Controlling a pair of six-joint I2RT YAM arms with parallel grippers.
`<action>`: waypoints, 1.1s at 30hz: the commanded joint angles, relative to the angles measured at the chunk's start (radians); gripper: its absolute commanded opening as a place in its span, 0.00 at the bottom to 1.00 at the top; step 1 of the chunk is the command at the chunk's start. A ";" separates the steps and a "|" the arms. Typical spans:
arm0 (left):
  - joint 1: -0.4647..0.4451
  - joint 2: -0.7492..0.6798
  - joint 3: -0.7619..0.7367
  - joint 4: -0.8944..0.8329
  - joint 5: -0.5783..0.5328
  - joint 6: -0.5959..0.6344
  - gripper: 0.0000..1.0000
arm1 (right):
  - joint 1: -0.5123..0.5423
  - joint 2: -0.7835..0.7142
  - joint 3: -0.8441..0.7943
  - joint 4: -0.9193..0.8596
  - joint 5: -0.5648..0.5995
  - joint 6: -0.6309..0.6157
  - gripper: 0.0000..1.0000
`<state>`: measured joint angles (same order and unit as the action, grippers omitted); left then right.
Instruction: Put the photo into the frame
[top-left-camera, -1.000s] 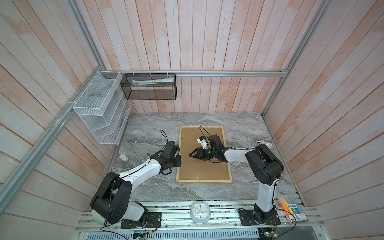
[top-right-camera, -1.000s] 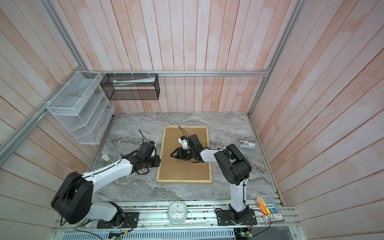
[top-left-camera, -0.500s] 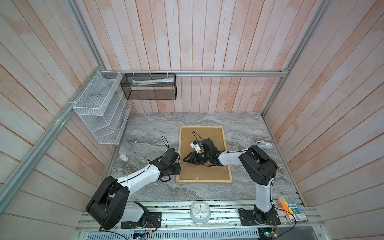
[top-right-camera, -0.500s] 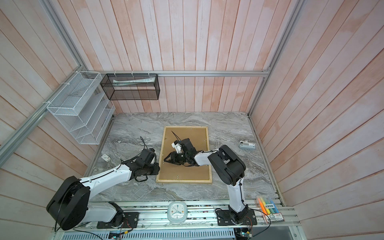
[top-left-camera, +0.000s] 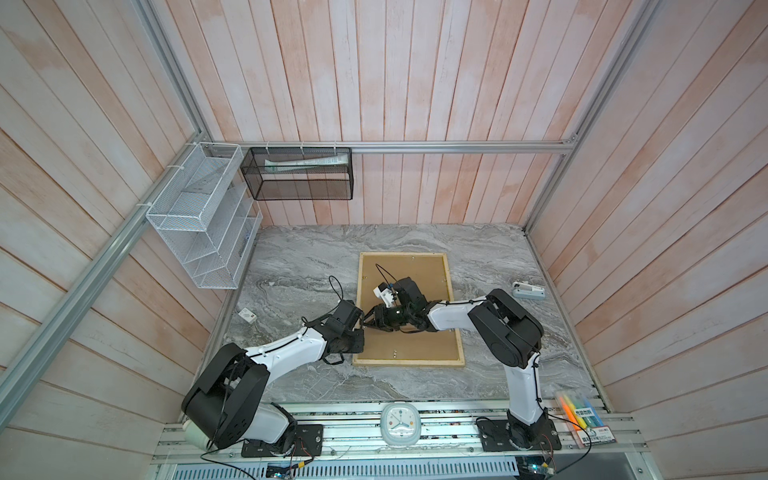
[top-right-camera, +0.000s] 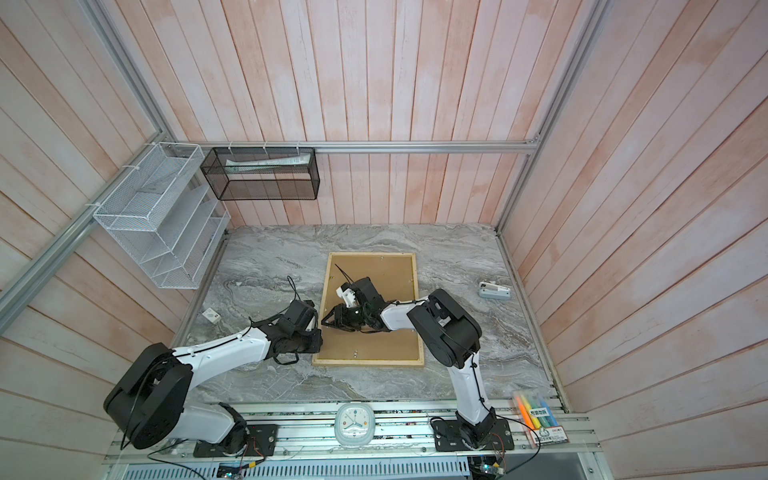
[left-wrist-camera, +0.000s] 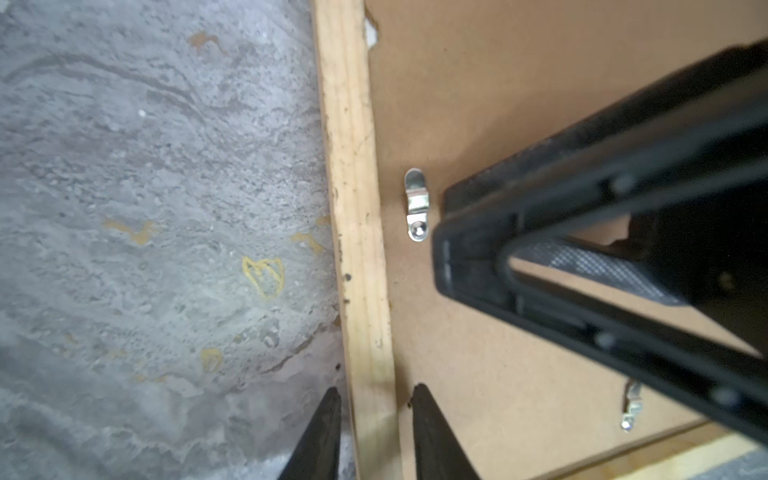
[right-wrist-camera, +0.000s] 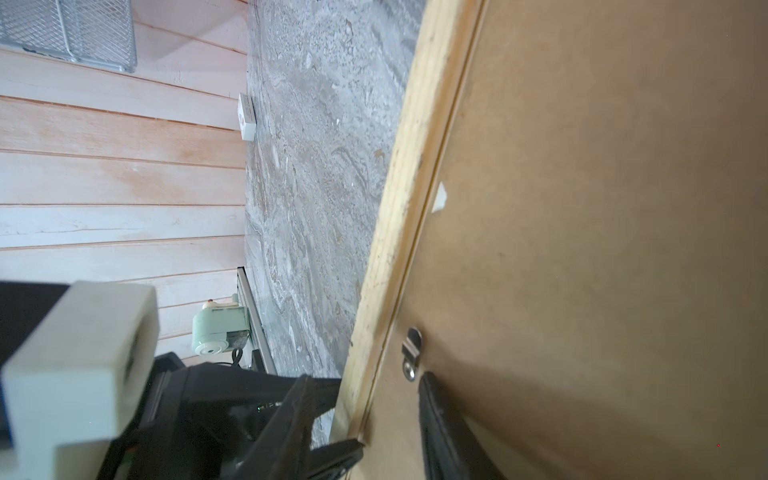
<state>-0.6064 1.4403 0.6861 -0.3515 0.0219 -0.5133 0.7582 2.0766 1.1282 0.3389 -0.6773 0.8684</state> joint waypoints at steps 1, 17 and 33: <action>-0.007 0.009 -0.004 0.015 0.010 0.002 0.31 | 0.007 0.046 0.025 -0.054 0.014 0.008 0.43; -0.016 0.020 -0.013 0.020 0.006 0.009 0.27 | 0.018 0.079 0.040 -0.012 -0.027 0.031 0.43; -0.016 0.066 -0.008 0.031 -0.010 0.022 0.23 | 0.019 0.127 0.113 -0.140 -0.089 -0.110 0.41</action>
<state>-0.6159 1.4601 0.6849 -0.3454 0.0135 -0.5117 0.7586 2.1582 1.2381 0.2993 -0.7502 0.7979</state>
